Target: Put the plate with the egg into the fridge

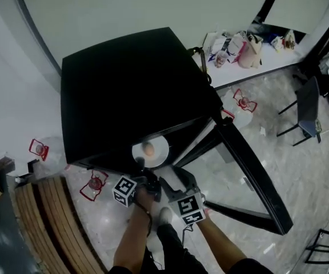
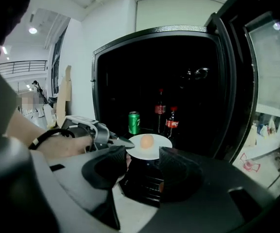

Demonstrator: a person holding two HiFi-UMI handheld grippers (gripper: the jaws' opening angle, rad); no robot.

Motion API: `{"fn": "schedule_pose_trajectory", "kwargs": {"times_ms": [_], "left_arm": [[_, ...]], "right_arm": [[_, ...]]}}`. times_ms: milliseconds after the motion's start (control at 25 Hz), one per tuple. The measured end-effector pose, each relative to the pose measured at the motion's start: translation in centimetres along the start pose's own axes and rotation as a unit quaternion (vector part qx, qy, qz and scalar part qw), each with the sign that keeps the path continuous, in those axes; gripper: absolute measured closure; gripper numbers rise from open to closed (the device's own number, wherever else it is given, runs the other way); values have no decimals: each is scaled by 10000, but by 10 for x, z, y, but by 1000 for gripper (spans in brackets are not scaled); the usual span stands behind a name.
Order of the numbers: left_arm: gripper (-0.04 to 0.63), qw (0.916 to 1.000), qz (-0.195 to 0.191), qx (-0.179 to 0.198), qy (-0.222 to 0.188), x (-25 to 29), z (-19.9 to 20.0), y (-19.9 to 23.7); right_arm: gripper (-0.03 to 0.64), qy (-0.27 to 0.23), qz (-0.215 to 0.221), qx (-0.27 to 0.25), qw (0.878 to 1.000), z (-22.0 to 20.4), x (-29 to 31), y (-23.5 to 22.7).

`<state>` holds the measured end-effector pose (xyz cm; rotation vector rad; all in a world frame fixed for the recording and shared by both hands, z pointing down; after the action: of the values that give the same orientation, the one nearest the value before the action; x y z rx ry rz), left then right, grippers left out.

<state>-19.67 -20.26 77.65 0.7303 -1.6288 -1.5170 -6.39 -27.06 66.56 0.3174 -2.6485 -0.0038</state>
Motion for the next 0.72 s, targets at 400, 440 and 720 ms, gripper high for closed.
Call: {"fn": "schedule_pose_trajectory", "kwargs": {"times_ms": [400, 440, 720], "left_arm": [[575, 9992, 241, 56, -301, 41, 8, 13], [575, 9991, 279, 86, -306, 44, 9, 13], [575, 9980, 473, 250, -332, 57, 14, 17]], "right_arm": [[390, -56, 68, 236, 9997, -3, 14, -27], [390, -52, 71, 261, 9996, -3, 15, -29], [390, -36, 56, 410, 9991, -1, 22, -43]]}}
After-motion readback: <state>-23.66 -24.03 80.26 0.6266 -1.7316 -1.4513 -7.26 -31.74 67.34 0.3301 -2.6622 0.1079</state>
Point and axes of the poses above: the fingertips, and each gripper's own axes: x forward along the fingers, y to its left, z out of its top, the point moved 5 cm from there along -x, backward along the fingers, and after that the axes turned 8 degrees about -z, right-handed, at the moved point
